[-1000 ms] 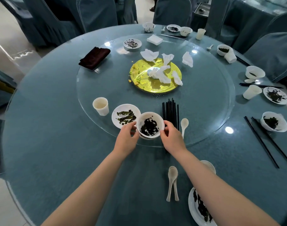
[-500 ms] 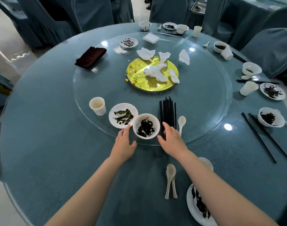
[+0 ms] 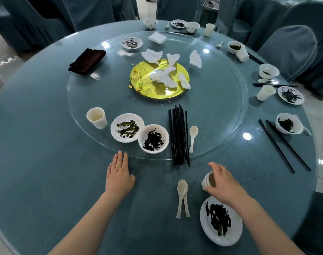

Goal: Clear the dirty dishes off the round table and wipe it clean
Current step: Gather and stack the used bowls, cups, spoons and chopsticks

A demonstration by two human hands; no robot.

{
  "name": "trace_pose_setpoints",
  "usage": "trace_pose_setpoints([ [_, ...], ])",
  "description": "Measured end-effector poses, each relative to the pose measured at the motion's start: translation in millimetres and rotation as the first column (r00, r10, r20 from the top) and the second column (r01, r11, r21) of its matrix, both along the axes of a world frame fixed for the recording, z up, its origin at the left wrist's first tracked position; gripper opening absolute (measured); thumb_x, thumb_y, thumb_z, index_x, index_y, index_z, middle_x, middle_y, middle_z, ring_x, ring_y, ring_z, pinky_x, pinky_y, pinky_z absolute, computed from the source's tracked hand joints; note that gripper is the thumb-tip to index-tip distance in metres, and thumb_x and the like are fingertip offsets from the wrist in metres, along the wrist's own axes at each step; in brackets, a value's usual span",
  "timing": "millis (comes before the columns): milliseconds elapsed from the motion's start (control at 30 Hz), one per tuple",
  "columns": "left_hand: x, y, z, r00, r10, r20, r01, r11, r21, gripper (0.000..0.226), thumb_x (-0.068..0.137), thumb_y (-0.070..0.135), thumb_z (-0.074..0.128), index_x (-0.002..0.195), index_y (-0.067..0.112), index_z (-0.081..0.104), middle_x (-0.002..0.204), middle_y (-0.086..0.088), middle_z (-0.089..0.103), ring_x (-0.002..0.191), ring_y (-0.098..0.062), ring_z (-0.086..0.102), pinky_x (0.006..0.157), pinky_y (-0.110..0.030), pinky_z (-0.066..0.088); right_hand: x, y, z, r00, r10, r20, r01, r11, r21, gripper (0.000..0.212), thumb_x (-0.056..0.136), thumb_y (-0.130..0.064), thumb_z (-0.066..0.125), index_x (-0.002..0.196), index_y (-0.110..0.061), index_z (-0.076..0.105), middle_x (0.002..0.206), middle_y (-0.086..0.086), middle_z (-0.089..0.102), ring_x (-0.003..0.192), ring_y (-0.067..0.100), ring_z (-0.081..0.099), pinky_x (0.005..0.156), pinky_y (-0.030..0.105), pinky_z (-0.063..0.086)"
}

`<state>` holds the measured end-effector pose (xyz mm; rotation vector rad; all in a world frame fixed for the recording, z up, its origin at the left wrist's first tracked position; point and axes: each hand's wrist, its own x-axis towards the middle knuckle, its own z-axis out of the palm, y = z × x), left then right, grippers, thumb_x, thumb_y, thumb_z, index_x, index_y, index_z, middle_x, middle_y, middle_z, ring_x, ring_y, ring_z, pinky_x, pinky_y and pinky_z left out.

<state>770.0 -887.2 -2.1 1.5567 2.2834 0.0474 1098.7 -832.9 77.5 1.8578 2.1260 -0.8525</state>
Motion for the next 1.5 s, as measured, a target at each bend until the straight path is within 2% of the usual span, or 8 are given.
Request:
trace_pose_setpoints([
  [133,-1.8,-3.1,1.8,0.998,-0.036,-0.045,0.037,0.999,0.002,0.078,0.091,0.03,0.045,0.156,0.018,0.002,0.163,-0.002,-0.007,0.15,-0.018,-0.005,0.121,-0.037,0.004,-0.3,0.2,7.5,0.99,-0.098,-0.1,0.101,0.994,0.027,0.057,0.086,-0.035,0.066,0.133,-0.025,0.034,0.136,-0.004,0.04,0.118,0.016,0.043,0.095,0.032,0.042],
  [267,7.0,-5.5,3.1,0.996,-0.071,-0.057,0.07,0.997,-0.018,0.077,0.092,0.031,0.042,0.155,0.019,-0.001,0.163,-0.001,-0.009,0.15,-0.018,-0.006,0.121,-0.037,0.004,-10.0,5.1,25.8,0.961,-0.113,-0.251,0.142,0.985,0.1,0.046,0.084,-0.033,0.065,0.122,-0.033,0.04,0.124,-0.012,0.04,0.112,0.013,0.044,0.087,0.03,0.039],
  [533,11.9,-6.8,10.3,0.985,-0.164,0.05,0.164,0.986,0.017,0.07,0.094,0.025,0.043,0.155,0.026,0.009,0.163,0.011,0.001,0.15,-0.012,-0.001,0.12,-0.035,0.006,-74.6,32.8,66.0,0.909,0.084,-0.408,0.054,0.948,0.315,0.062,0.083,-0.048,0.046,0.142,-0.033,0.039,0.129,-0.014,0.041,0.118,0.006,0.042,0.093,0.027,0.034],
  [733,-14.0,-0.6,14.8,0.986,-0.03,0.165,0.023,0.999,0.039,0.067,0.092,0.025,0.05,0.153,0.022,0.02,0.161,0.002,0.011,0.148,-0.02,0.008,0.12,-0.038,0.015,-131.5,58.4,69.3,0.926,0.178,-0.334,-0.06,0.941,0.334,0.056,0.09,-0.052,0.052,0.139,-0.029,0.037,0.134,-0.003,0.041,0.117,0.019,0.048,0.093,0.03,0.037],
  [900,-47.7,3.9,15.3,0.992,0.059,0.115,-0.055,0.998,-0.037,0.078,0.092,0.029,0.052,0.155,0.02,0.007,0.163,-0.001,-0.002,0.149,-0.022,0.003,0.12,-0.039,0.015,-176.6,78.1,60.0,0.899,0.244,-0.363,-0.112,0.931,0.347,0.068,0.087,-0.053,0.06,0.141,-0.021,0.032,0.135,0.005,0.042,0.121,0.024,0.045,0.103,0.037,0.038],
  [1100,-46.3,3.8,12.8,0.998,-0.04,0.046,0.045,0.994,-0.102,0.082,0.09,0.024,0.044,0.155,0.023,-0.005,0.162,0.002,-0.014,0.15,-0.016,-0.008,0.121,-0.038,0.007,-236.1,88.6,55.6,0.761,0.351,-0.546,-0.119,0.902,0.414,0.063,0.086,-0.036,0.071,0.136,-0.015,0.039,0.132,0.007,0.043,0.115,0.024,0.047,0.096,0.029,0.037],
  [1300,-32.8,-2.7,7.4,0.994,-0.109,0.006,0.109,0.99,-0.088,0.082,0.09,0.024,0.044,0.155,0.025,-0.006,0.162,0.003,-0.013,0.15,-0.015,-0.008,0.121,-0.037,0.003,-254.5,98.8,19.6,0.795,0.465,-0.389,-0.302,0.86,0.411,0.064,0.089,-0.032,0.066,0.143,-0.016,0.038,0.141,0.013,0.035,0.124,0.032,0.045,0.107,0.038,0.037],
  [1500,-21.2,-3.7,6.2,0.992,-0.128,0.008,0.128,0.986,-0.109,0.082,0.092,0.025,0.044,0.154,0.026,-0.01,0.161,0.004,-0.016,0.15,-0.016,-0.008,0.121,-0.037,0.003,-252.1,104.4,5.5,0.829,0.512,-0.227,-0.416,0.834,0.361,0.063,0.093,-0.04,0.057,0.146,-0.026,0.028,0.15,0.006,0.026,0.126,0.032,0.044,0.104,0.042,0.04],
])
